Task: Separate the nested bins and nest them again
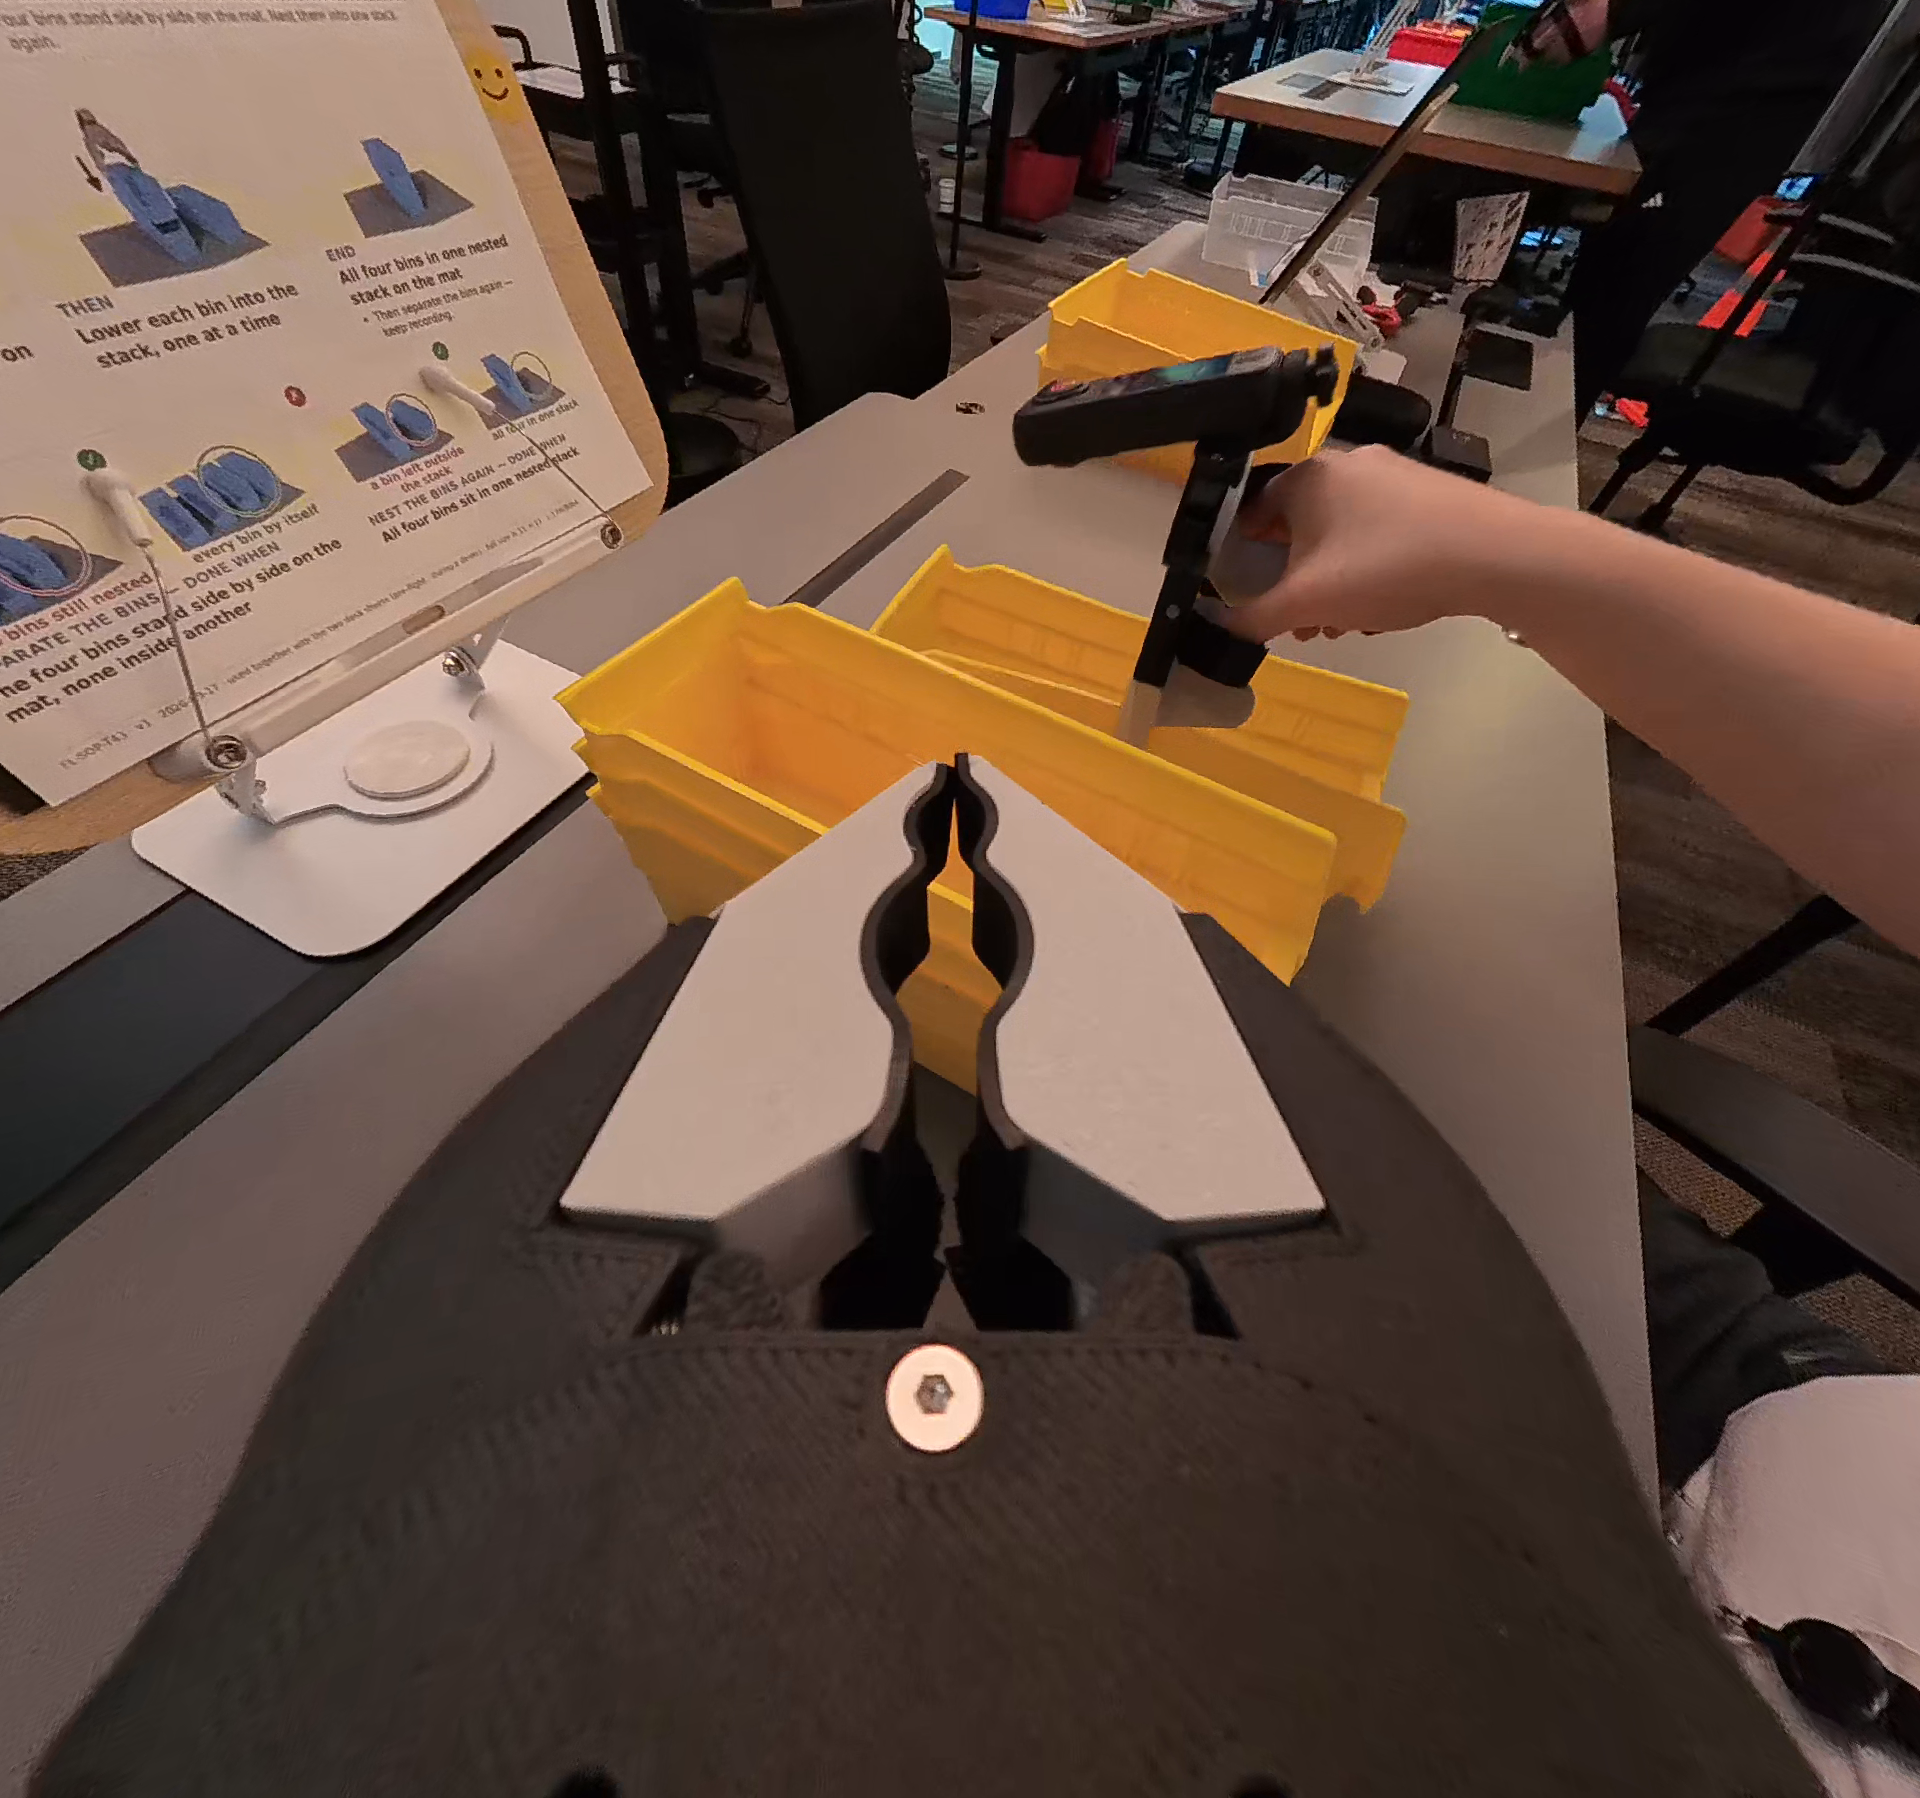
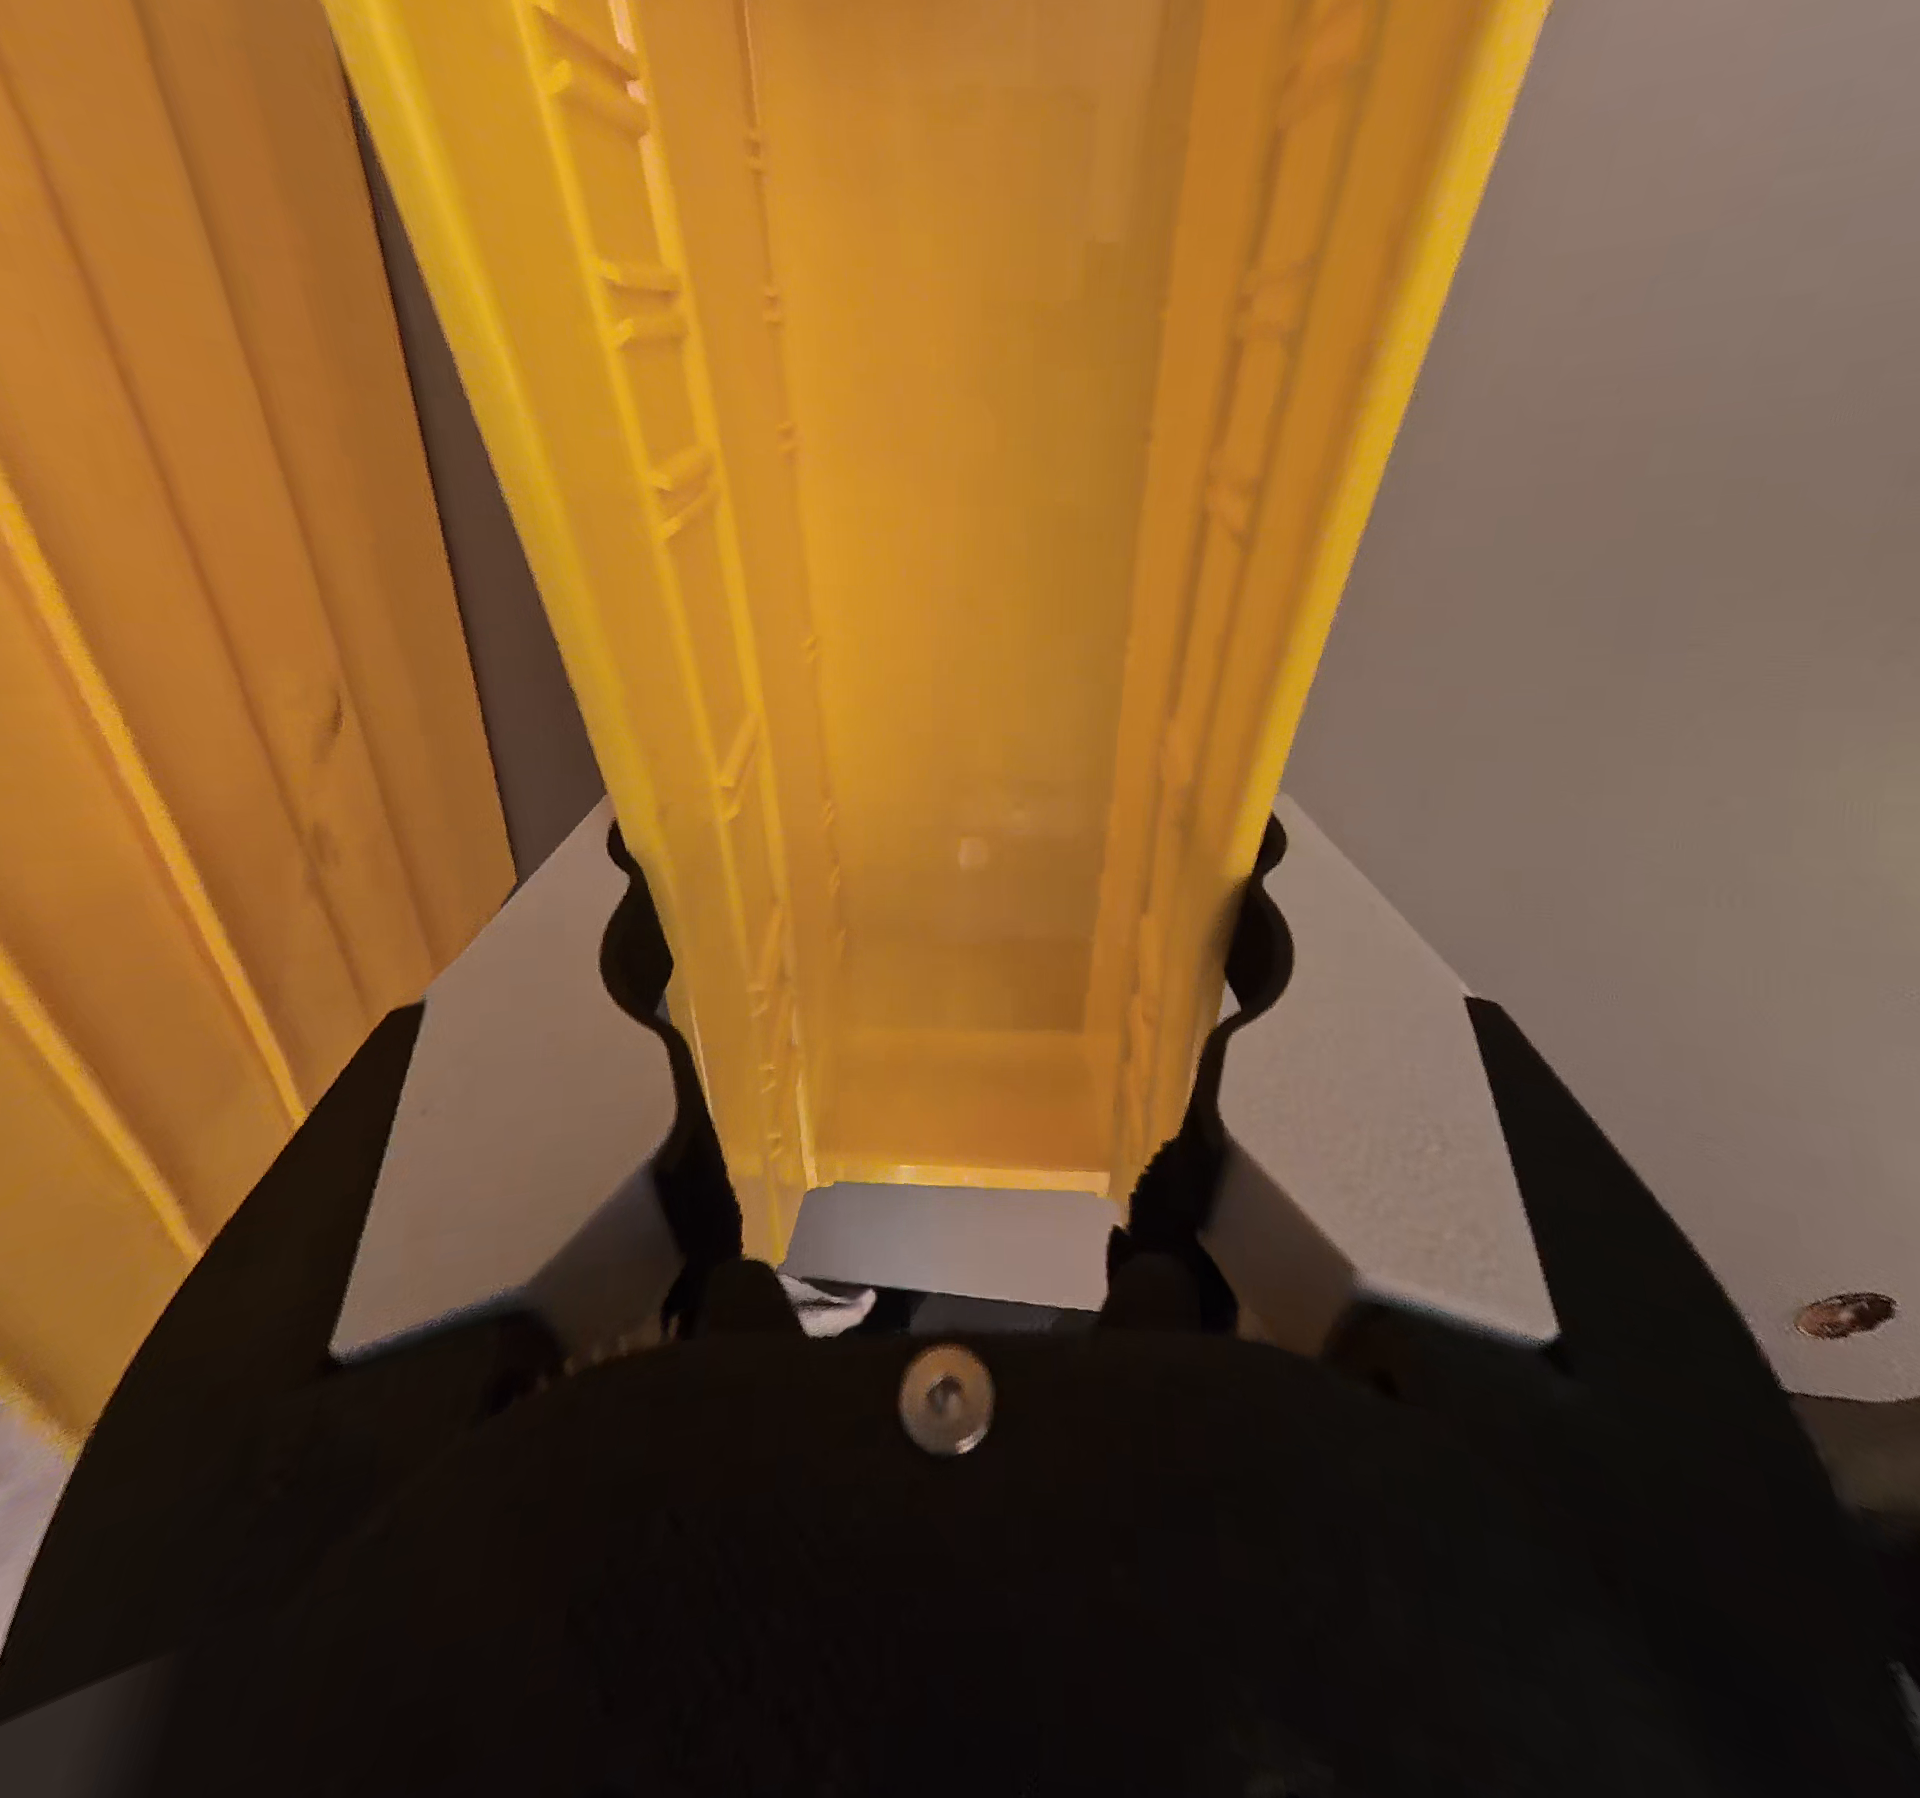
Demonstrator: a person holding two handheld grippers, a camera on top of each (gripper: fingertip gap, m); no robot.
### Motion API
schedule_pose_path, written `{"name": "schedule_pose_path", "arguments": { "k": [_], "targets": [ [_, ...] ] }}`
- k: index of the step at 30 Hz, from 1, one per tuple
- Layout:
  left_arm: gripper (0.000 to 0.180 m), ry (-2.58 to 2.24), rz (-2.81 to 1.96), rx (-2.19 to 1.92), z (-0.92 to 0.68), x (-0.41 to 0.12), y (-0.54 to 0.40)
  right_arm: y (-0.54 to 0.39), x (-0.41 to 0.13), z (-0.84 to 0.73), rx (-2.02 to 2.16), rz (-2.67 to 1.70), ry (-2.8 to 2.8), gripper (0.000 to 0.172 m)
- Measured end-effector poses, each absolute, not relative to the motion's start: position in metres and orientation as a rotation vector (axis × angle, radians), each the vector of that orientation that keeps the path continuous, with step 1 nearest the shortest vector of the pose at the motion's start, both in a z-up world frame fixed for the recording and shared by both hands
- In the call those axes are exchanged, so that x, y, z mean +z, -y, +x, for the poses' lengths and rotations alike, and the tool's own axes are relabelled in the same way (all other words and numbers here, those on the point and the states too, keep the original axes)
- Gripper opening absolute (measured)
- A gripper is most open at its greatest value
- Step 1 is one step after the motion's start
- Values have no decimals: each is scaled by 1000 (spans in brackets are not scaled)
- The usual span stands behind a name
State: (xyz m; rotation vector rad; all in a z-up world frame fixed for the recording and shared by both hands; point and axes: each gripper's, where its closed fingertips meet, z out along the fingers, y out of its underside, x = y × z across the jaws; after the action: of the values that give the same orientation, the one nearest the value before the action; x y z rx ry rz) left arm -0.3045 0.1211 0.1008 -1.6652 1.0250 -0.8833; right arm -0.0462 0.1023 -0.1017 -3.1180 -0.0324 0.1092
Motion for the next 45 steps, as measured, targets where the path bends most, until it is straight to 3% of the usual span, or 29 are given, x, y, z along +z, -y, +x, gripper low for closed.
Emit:
{"name": "schedule_pose_path", "arguments": {
  "k": [7, 18, 23, 45],
  "targets": [
    [0, -1011, -1677, -908, -309, 101, -123, -93, -66, -46, 194, -3107, -26, 111],
    [0, -985, -1695, -898, -317, 102, -124, -91, 65, -103, 75, -3094, -83, 113],
    [0, -967, -1695, -902, -324, 105, -124, -110, 95, -159, 133, -3014, -14, 111],
    [0, -895, -1720, -978, -339, 108, -128, -163, 19, -210, 239, -2906, -127, 113]
  ]
}}
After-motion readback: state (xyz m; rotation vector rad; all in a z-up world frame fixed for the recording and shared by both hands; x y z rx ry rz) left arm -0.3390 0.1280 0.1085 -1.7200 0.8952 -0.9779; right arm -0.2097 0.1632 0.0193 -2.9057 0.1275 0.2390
